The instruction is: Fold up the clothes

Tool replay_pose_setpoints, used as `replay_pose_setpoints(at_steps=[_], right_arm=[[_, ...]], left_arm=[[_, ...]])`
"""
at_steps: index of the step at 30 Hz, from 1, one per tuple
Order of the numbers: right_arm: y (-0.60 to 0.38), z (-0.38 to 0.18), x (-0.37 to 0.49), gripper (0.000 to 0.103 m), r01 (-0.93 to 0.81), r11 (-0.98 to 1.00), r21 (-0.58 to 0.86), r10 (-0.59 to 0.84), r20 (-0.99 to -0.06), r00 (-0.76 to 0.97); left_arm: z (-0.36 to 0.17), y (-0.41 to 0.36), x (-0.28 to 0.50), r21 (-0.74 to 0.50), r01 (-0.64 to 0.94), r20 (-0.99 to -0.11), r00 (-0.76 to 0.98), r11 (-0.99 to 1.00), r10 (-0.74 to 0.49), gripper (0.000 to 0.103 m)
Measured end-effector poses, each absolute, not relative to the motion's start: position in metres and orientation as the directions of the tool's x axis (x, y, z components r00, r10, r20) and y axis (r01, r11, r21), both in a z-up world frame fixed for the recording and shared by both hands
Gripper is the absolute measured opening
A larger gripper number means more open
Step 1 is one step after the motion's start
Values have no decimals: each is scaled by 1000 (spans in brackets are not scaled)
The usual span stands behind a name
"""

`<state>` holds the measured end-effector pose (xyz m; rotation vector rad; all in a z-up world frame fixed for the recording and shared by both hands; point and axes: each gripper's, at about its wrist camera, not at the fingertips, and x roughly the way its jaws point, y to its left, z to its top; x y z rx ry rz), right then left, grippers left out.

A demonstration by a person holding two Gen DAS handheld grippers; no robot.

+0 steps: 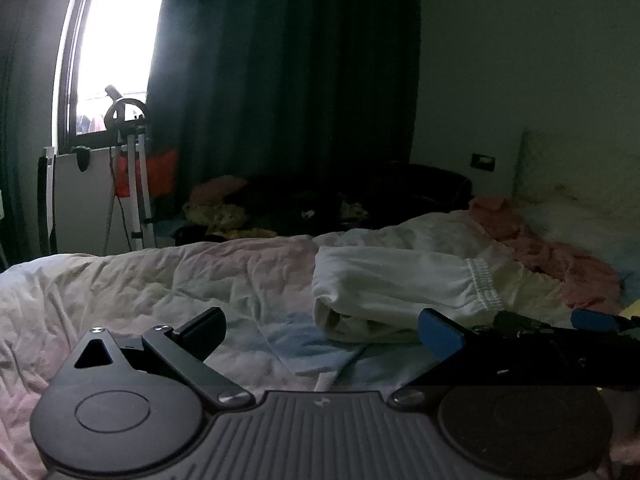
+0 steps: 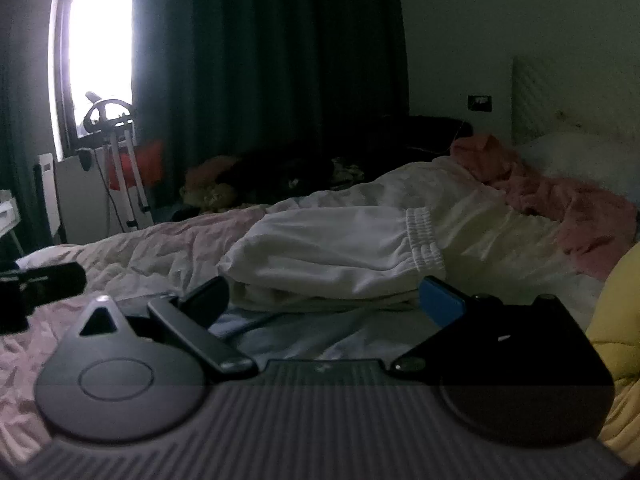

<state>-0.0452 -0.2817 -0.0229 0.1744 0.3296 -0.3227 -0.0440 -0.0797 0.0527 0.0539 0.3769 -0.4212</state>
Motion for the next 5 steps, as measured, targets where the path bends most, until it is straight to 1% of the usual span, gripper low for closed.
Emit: replay_pose_setpoints(at_steps=[5], right_arm=[[-286, -24, -46, 103, 343, 930, 131, -281, -349, 894]], left_arm=[[53, -78, -45, -24, 408, -368, 845, 913, -388, 103]])
